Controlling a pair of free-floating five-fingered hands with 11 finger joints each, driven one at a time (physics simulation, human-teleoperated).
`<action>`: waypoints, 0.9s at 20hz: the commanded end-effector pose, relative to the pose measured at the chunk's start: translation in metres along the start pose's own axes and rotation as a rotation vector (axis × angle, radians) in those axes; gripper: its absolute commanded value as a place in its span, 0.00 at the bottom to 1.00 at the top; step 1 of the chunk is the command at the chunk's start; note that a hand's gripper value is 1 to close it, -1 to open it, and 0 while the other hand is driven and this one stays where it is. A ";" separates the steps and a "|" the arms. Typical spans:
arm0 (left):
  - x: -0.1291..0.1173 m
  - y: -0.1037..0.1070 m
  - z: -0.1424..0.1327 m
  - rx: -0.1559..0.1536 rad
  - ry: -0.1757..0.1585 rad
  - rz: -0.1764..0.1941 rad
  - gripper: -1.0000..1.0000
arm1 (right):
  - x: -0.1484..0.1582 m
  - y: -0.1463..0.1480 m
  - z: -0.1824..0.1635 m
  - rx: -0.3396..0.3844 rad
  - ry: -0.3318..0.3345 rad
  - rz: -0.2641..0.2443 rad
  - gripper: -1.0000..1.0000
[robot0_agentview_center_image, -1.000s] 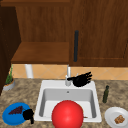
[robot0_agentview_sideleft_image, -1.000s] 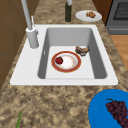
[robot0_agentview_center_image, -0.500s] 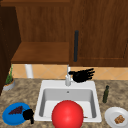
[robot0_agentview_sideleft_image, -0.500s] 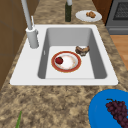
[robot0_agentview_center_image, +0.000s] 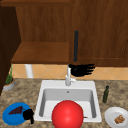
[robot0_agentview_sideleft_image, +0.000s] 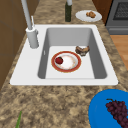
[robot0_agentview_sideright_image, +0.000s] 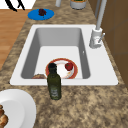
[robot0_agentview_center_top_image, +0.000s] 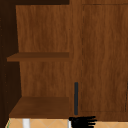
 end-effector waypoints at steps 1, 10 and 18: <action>0.000 0.000 0.000 0.000 0.000 0.000 0.50 | 0.017 0.009 0.005 -0.042 0.021 -0.086 0.00; 0.000 0.000 0.000 0.000 0.000 0.000 0.50 | 0.066 0.045 0.005 -0.086 0.068 -0.115 0.00; 0.000 0.000 0.000 0.000 0.000 0.000 0.50 | 0.099 0.100 -0.011 -0.047 0.115 -0.083 0.00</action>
